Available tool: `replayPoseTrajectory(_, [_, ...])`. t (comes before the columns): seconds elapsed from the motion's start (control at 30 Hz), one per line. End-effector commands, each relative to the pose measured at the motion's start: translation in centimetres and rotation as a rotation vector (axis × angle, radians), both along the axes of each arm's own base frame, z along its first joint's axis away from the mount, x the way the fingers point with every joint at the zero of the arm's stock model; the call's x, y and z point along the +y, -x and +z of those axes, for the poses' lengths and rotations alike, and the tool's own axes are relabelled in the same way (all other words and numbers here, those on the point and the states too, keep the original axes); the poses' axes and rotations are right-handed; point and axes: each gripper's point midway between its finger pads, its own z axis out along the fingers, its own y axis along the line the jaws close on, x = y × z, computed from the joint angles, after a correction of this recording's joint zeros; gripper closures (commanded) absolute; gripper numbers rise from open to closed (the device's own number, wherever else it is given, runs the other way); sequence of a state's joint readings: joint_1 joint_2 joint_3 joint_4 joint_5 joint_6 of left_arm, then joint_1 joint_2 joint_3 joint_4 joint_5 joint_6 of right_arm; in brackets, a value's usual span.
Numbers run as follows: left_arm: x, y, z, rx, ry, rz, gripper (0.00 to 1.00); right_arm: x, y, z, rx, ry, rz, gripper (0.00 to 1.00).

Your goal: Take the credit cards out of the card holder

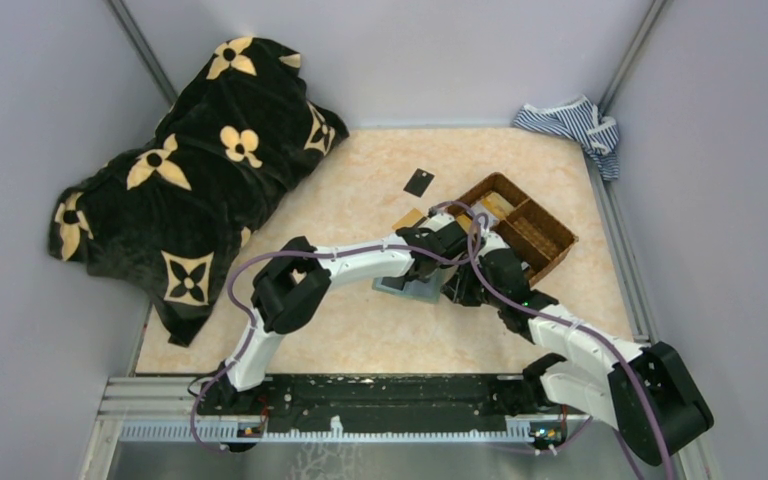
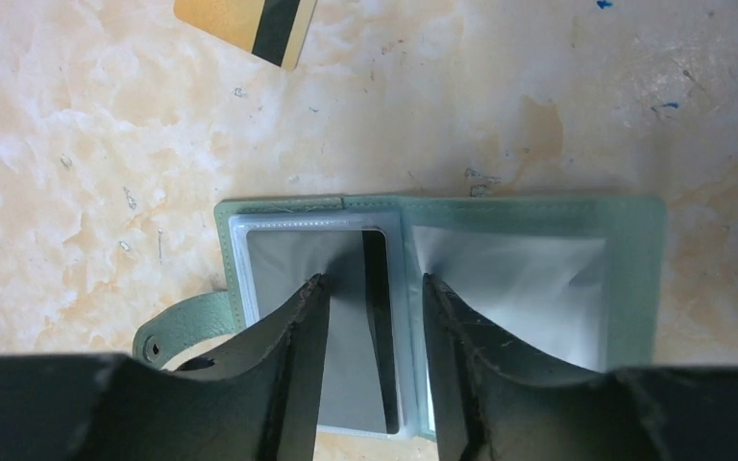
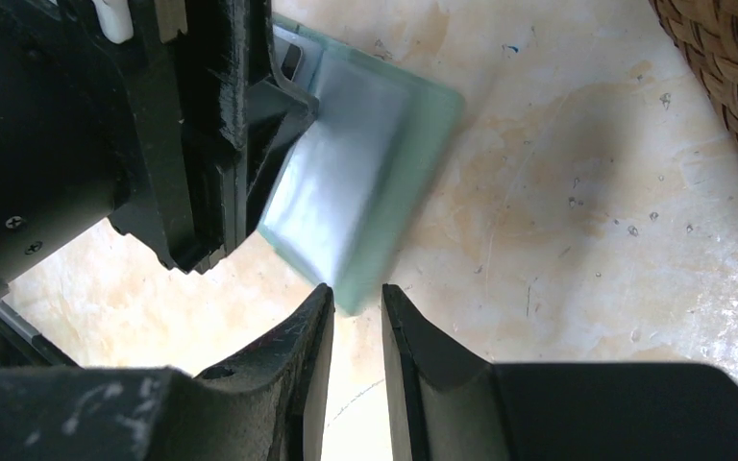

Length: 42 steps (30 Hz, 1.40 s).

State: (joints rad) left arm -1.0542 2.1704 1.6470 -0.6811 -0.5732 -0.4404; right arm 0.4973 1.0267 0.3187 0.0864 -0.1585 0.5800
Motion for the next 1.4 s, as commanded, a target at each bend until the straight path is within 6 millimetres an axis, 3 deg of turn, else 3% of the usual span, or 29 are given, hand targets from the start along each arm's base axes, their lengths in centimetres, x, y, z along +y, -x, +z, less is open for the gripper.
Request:
replayPoseTrajectory(0.0, [1.0,1.6,-2.5,0.08,-0.056,-0.013,0.4,1.0,-0.9,1.4,-0.063,-0.028,0.037,0.74])
replayPoseTrajectory(0.07, [1.1,1.4,-2.0,0.065,-0.056,-0.003,0.31,1.0,-0.9,1.3,-0.06,-0.027,0.036,0.74])
replayPoseTrajectory(0.17, [1.1,1.1,-1.2,0.047,-0.045,0.004,0.27,1.1,-0.9,1.3,-0.059,-0.031,0.039,0.74])
replayPoseTrajectory(0.5, [2.1,0.6,-1.1,0.05,-0.051,0.039,0.26,1.0,-0.8,1.0,-0.054,-0.027,0.036,0.74])
replayPoseTrajectory(0.93, [2.2,0.1,0.6,0.033,0.022,0.056,0.27,1.2,-0.9,0.7,-0.044,-0.031,0.037,0.74])
replayPoseTrajectory(1.37, [3.5,-0.7,0.2,0.062,0.061,0.087,0.24,1.5,-0.9,0.2,-0.031,-0.037,0.042,0.75])
